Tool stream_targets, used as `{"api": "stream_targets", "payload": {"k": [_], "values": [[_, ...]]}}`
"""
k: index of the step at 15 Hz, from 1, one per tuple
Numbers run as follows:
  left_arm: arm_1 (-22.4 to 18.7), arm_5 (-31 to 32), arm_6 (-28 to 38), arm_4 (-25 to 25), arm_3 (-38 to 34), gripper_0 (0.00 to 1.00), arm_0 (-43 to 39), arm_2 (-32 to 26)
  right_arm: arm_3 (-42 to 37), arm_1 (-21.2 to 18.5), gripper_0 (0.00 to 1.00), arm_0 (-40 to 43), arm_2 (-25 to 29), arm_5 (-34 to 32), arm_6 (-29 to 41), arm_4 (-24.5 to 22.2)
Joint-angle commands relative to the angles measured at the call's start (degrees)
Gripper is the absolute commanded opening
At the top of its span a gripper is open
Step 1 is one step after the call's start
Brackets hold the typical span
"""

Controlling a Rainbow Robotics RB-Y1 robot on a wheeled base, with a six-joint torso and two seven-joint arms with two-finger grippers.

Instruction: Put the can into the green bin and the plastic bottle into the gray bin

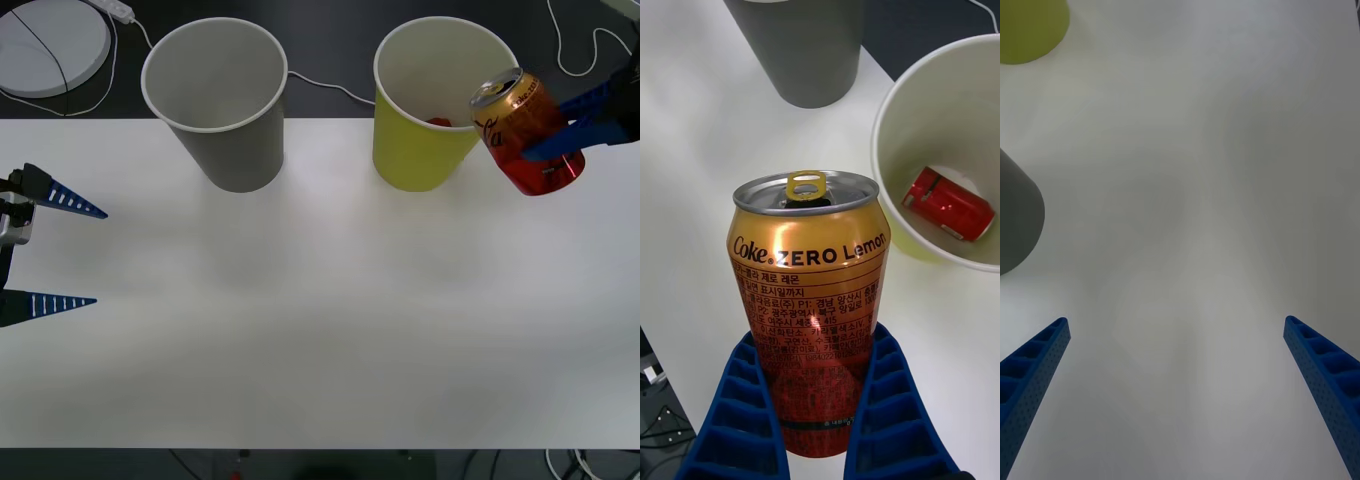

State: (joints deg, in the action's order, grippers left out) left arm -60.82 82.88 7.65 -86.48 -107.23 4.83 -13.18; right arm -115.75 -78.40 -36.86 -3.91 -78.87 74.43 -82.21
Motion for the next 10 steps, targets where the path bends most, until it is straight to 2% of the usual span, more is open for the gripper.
{"api": "stream_targets", "payload": {"k": [1, 5, 7, 10], "values": [[0.00, 0.00, 0.00, 0.00, 0.00, 1.00, 0.00, 0.00, 6.68, 1.58, 0.00, -8.93, -5.40, -3.57, 0.02, -1.11], [0.00, 0.00, 0.00, 0.00, 0.00, 1.00, 0.00, 0.00, 19.60, 4.48, 0.00, -25.27, -20.35, -3.66, 0.02, -2.42], [0.00, 0.00, 0.00, 0.00, 0.00, 1.00, 0.00, 0.00, 27.51, 8.26, 0.00, -32.74, -26.94, -3.66, -0.69, -5.85], [0.00, 0.00, 0.00, 0.00, 0.00, 1.00, 0.00, 0.00, 34.54, 13.89, 0.00, -36.44, -28.61, -3.66, -0.69, -11.92]]}}
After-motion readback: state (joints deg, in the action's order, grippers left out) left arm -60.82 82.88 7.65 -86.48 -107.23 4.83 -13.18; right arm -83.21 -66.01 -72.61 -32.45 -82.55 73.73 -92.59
